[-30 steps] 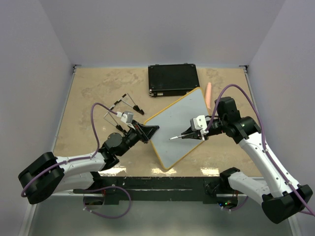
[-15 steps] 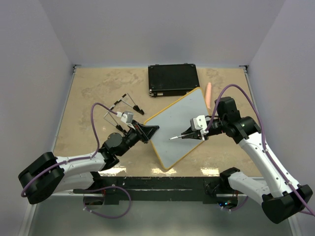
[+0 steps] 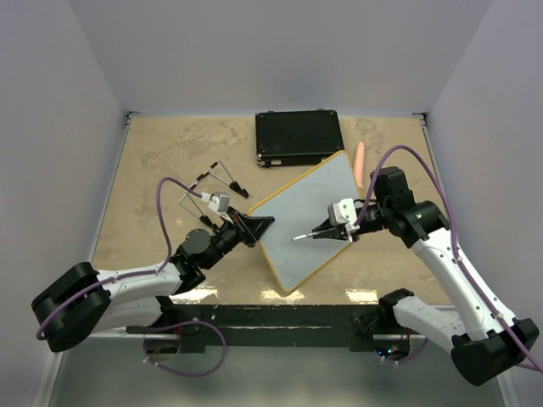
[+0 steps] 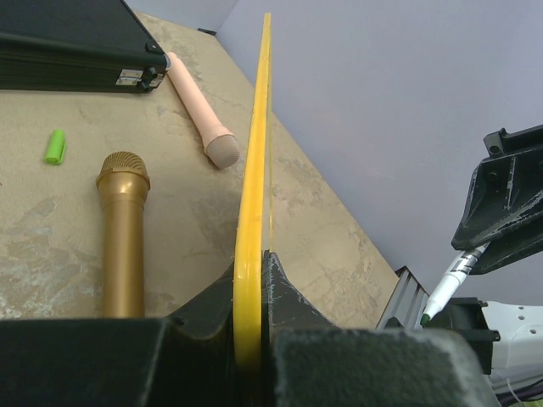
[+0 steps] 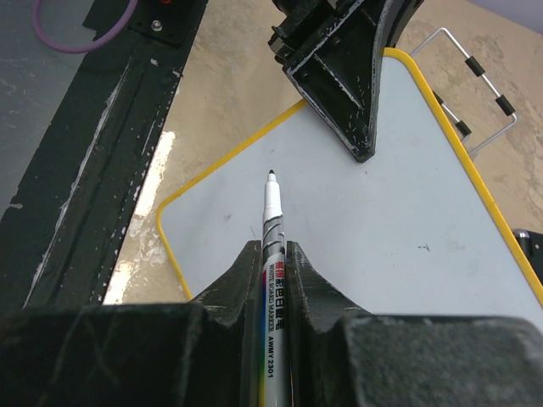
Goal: Write a sentence on the whiteboard
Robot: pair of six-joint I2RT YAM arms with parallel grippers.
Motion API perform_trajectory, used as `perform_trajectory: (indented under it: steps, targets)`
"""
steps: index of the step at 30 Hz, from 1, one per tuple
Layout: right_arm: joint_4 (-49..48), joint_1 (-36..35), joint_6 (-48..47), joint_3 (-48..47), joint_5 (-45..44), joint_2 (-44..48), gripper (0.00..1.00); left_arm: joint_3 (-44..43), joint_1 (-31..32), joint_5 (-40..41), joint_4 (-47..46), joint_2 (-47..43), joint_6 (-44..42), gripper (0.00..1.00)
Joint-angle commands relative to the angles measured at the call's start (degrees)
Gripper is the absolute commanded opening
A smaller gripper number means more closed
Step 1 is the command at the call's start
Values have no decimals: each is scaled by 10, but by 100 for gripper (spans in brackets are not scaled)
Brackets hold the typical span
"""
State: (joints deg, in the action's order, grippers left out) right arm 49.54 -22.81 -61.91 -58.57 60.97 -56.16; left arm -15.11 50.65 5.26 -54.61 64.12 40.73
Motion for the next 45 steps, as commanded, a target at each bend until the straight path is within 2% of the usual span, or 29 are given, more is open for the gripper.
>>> perform_trajectory:
  steps: [1, 13, 28, 33, 37, 45]
  targets:
    - [-18, 1, 7, 6, 6, 4, 0, 3, 1, -5, 13, 0, -31, 0]
    - [-19, -2, 13, -7, 18, -19, 0, 1, 1, -4, 7, 8, -25, 0]
    - [-60, -28, 66, -16, -20, -25, 0, -3, 1, -4, 5, 14, -20, 0]
    - [-94, -45, 97, -27, -38, -33, 0, -6, 1, -4, 3, 19, -15, 0]
    - [-149, -60, 164, -21, -66, -26, 0, -8, 1, -5, -4, 24, -9, 0]
    - [-258, -60, 263, 14, -168, -14, 0, 2, 1, -3, -16, 21, 2, 0]
